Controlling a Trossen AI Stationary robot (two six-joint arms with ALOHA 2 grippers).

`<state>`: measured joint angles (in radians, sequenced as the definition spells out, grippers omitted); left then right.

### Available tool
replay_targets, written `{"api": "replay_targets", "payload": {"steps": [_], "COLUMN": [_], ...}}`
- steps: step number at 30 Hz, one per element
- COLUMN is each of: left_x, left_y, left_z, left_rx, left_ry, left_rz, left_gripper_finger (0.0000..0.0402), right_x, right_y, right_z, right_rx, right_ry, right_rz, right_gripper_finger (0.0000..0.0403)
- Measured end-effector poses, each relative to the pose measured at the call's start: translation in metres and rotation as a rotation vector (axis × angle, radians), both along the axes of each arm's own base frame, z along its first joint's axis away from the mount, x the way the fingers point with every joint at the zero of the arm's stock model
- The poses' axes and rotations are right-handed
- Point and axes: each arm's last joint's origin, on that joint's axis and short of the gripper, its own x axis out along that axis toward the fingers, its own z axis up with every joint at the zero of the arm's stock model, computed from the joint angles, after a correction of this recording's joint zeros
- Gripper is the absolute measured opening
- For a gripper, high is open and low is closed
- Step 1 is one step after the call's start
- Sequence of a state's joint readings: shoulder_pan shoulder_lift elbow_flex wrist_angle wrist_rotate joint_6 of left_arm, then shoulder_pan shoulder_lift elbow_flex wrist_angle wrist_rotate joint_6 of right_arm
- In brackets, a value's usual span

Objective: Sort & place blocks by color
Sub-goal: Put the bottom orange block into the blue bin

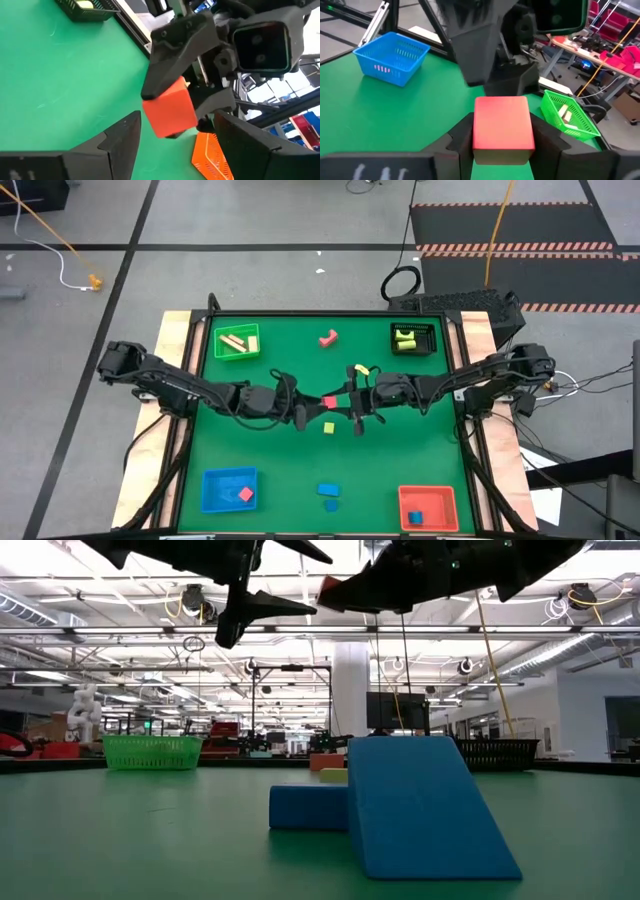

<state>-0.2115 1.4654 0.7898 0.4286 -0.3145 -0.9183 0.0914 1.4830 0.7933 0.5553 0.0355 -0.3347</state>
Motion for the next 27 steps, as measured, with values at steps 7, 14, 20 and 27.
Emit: {"api": "replay_targets", "payload": {"steps": [7, 14, 20, 27], "left_x": [0.001, 0.003, 0.003, 0.003], "left_y": [0.008, 0.014, 0.014, 0.014], "left_z": [0.0, 0.001, 0.002, 0.002], "left_rx": [-0.001, -0.031, -0.047, -0.059], "left_ry": [-0.003, -0.017, -0.022, -0.024], "left_rz": [0.025, 0.052, 0.057, 0.056], "left_gripper_finger": [0.0253, 0.0246, 0.0176, 0.013], "right_x": [0.0, 0.001, 0.001, 0.001], "right_y": [0.0, 0.0, -0.001, -0.001], "right_z": [0.002, 0.004, 0.003, 0.003], "right_rx": [0.01, 0.009, -0.025, -0.058], "right_ry": [-0.022, -0.037, -0.036, -0.033], "right_rz": [0.003, -0.002, -0.018, -0.02], "right_gripper_finger": [0.0127, 0.0127, 0.0127, 0.0128]}}
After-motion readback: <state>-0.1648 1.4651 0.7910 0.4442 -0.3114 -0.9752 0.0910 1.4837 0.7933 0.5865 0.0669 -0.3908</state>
